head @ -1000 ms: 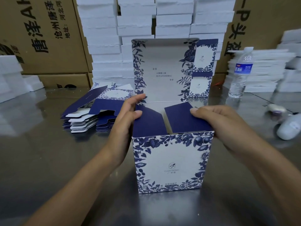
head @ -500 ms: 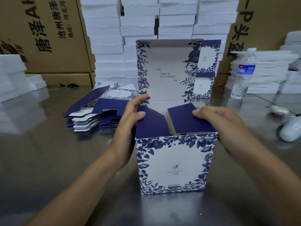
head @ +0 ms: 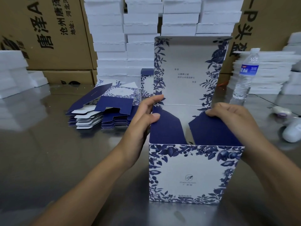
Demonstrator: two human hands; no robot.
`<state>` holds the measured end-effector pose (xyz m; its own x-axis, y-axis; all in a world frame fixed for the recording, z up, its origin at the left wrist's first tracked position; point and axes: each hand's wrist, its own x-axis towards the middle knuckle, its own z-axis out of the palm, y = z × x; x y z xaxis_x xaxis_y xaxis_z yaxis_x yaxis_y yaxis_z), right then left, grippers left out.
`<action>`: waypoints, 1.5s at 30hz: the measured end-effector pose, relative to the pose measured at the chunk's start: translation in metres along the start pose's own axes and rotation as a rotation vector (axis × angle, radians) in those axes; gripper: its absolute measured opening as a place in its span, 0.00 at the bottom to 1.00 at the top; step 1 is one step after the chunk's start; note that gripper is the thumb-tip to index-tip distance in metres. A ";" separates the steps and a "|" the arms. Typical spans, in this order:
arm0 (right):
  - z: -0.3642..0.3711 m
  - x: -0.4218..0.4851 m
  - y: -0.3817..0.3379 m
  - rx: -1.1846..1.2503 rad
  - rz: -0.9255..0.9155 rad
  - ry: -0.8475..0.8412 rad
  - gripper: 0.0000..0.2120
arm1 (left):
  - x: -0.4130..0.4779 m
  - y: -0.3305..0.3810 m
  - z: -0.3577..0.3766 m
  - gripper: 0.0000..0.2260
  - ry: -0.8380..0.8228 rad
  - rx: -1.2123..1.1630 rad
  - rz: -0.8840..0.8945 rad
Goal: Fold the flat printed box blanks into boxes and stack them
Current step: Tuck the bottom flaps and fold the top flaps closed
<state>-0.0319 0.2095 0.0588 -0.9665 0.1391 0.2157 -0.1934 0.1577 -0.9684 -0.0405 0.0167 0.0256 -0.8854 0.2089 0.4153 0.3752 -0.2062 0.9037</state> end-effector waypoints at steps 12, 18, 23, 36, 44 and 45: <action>0.003 -0.003 -0.004 0.122 0.029 0.056 0.05 | 0.000 0.002 -0.002 0.19 -0.033 -0.043 -0.006; 0.004 -0.003 -0.007 0.053 -0.037 0.076 0.13 | -0.002 0.004 0.000 0.18 -0.061 -0.061 -0.022; 0.004 -0.003 -0.005 0.044 -0.069 0.041 0.14 | -0.001 0.003 0.001 0.19 -0.053 -0.074 -0.019; 0.011 -0.002 0.006 0.197 -0.142 -0.050 0.19 | -0.001 -0.003 0.005 0.08 0.243 0.010 0.123; 0.024 -0.002 0.012 0.098 -0.180 -0.021 0.15 | 0.008 -0.001 -0.006 0.14 0.378 0.270 0.207; 0.024 -0.002 0.012 0.129 -0.162 -0.004 0.15 | 0.006 0.001 -0.006 0.12 0.356 0.228 0.194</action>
<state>-0.0366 0.1873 0.0435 -0.9216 0.1176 0.3700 -0.3664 0.0515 -0.9290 -0.0473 0.0125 0.0283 -0.8170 -0.1623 0.5534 0.5588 0.0147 0.8292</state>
